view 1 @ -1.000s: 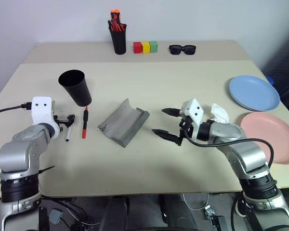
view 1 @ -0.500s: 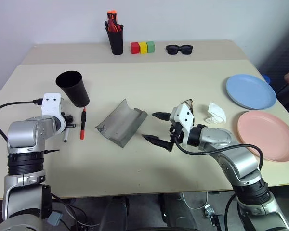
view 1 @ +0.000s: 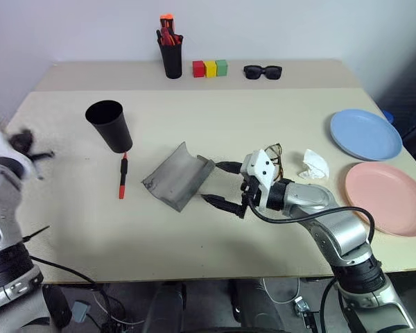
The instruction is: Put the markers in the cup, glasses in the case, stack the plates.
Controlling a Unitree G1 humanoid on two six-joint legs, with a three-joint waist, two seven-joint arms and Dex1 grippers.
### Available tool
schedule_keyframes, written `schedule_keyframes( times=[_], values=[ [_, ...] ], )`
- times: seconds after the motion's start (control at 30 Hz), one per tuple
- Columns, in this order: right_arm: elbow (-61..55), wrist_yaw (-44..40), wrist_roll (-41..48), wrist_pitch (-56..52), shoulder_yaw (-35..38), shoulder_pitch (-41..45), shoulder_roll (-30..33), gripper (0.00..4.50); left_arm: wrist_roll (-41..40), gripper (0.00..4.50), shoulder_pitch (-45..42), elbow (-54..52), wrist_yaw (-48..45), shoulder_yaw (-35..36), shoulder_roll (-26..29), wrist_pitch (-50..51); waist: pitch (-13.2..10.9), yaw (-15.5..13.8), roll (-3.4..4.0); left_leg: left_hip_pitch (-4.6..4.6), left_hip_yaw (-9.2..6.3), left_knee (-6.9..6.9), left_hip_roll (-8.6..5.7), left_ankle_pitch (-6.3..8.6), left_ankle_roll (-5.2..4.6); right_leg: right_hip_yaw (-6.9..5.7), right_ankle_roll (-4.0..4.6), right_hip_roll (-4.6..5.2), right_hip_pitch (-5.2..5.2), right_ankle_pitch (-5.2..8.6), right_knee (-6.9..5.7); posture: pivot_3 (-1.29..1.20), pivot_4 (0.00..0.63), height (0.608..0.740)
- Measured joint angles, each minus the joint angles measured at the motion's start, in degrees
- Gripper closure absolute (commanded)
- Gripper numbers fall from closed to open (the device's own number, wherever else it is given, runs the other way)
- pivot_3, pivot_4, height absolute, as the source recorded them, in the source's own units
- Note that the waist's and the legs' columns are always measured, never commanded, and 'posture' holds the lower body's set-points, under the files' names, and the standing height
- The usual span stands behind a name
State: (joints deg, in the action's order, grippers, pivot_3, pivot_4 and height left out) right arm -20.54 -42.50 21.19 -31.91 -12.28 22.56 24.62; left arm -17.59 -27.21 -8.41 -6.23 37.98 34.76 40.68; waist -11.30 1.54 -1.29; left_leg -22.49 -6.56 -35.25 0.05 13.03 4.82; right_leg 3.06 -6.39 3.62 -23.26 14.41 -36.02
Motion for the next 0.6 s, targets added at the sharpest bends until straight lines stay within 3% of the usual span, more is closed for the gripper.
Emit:
schedule_keyframes(
  times=[0.13, 0.27, 0.43, 0.6],
  values=[
    [6.14, 4.76, -2.33, 3.37, -0.16, 6.36, -7.52, 0.0, 4.86, 4.44, -7.45, 2.87, -0.26, -9.2, -0.24, -13.05, 0.0, -0.74, -0.01, 0.02, 0.0, 0.02, -0.02, -0.04, 0.06, 0.01, -0.16, -0.01, 0.02, -0.13, 0.0, 0.0, 0.15, 0.74],
    [10.45, 11.74, -2.46, 5.29, 1.77, 12.8, -16.59, 0.0, 9.03, 4.44, -15.07, 13.68, 0.2, -17.73, -4.42, -25.63, 0.0, -0.48, 0.0, -0.02, 0.0, 0.16, -0.02, -0.04, 0.07, 0.01, -0.27, -0.01, -0.15, -0.19, -0.06, 0.0, 0.15, 0.74],
    [14.47, 15.46, -5.07, 7.71, 1.58, 15.66, -20.27, 0.0, 11.36, 4.44, -19.76, 28.83, 0.39, -21.02, -7.32, -38.0, -0.01, 0.06, 0.02, -0.12, 0.0, 0.26, -0.01, -0.04, 0.05, 0.01, -0.26, -0.03, -0.33, -0.19, -0.13, 0.0, 0.15, 0.74],
    [15.04, 17.5, -6.52, 8.58, 0.59, 15.71, -22.6, 0.0, 13.31, 4.44, -21.81, 37.03, 0.23, -23.74, -8.55, -46.75, -0.01, 0.51, 0.02, -0.2, 0.0, 0.21, -0.02, -0.04, 0.05, 0.01, -0.28, -0.01, -0.34, -0.2, -0.12, 0.0, 0.15, 0.74]
  ],
)
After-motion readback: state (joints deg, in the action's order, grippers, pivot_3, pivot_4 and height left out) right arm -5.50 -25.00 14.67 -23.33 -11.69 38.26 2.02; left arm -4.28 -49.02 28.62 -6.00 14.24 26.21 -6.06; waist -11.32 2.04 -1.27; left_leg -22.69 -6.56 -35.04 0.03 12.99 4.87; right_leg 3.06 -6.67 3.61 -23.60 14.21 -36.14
